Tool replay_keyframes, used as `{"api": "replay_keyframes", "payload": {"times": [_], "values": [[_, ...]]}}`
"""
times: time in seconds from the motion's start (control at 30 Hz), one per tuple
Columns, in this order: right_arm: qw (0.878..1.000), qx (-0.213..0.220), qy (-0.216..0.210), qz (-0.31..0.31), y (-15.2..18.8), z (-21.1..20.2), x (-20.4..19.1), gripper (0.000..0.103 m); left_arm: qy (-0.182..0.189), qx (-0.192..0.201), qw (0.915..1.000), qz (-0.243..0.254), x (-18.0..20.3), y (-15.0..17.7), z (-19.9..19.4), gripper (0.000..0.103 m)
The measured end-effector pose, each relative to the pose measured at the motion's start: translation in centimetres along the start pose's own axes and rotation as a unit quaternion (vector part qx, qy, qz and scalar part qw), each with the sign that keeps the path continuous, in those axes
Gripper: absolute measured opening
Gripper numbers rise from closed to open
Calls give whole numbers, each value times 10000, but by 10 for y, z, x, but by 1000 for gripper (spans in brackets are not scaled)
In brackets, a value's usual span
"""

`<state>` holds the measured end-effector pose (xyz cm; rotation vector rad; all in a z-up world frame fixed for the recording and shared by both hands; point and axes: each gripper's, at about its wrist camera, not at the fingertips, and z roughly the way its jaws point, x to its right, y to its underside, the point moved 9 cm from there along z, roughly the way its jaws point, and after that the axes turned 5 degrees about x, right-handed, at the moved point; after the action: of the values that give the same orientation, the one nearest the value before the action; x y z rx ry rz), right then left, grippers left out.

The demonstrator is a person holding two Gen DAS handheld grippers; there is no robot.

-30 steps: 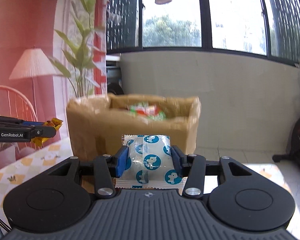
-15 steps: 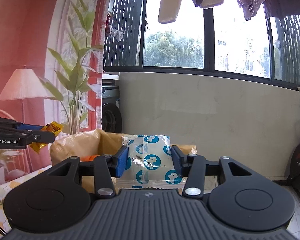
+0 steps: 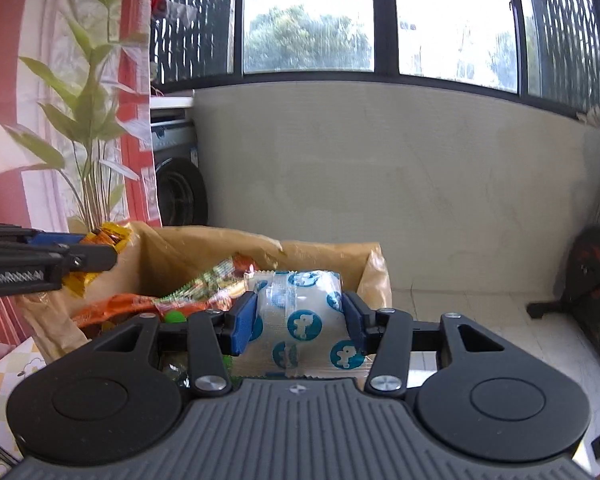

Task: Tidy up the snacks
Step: 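Carry both packets over the box and open both tools inside, then move both open tools away from the box toward the table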

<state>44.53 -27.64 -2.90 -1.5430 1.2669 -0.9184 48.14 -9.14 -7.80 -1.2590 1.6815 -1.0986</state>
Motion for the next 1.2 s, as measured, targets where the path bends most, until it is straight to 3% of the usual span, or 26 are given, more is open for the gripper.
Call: {"api": "replay_keyframes", "payload": {"times": [0.03, 0.1, 0.33, 0.63, 0.9, 1.2], "values": [[10000, 31, 7, 7, 1, -2, 1, 58, 6, 11, 10000, -12, -1, 2, -1, 65], [10000, 48, -5, 27, 2, -7, 3, 60, -2, 100, 9999, -19, -3, 4, -6, 73], [9996, 227, -60, 174, -1, -33, -1, 60, 47, 166, 9998, 74, -5, 3, -32, 73], [9988, 367, -221, 233, 9, -75, -24, 60, 204, 255, 9993, -199, -27, 11, -87, 73], [9985, 373, -252, 320, 34, -96, -39, 60, 91, 275, 9989, -375, -56, 42, -125, 73], [9986, 256, -196, 414, 69, -101, -47, 60, -137, 203, 9987, -449, -89, 84, -141, 73]]}}
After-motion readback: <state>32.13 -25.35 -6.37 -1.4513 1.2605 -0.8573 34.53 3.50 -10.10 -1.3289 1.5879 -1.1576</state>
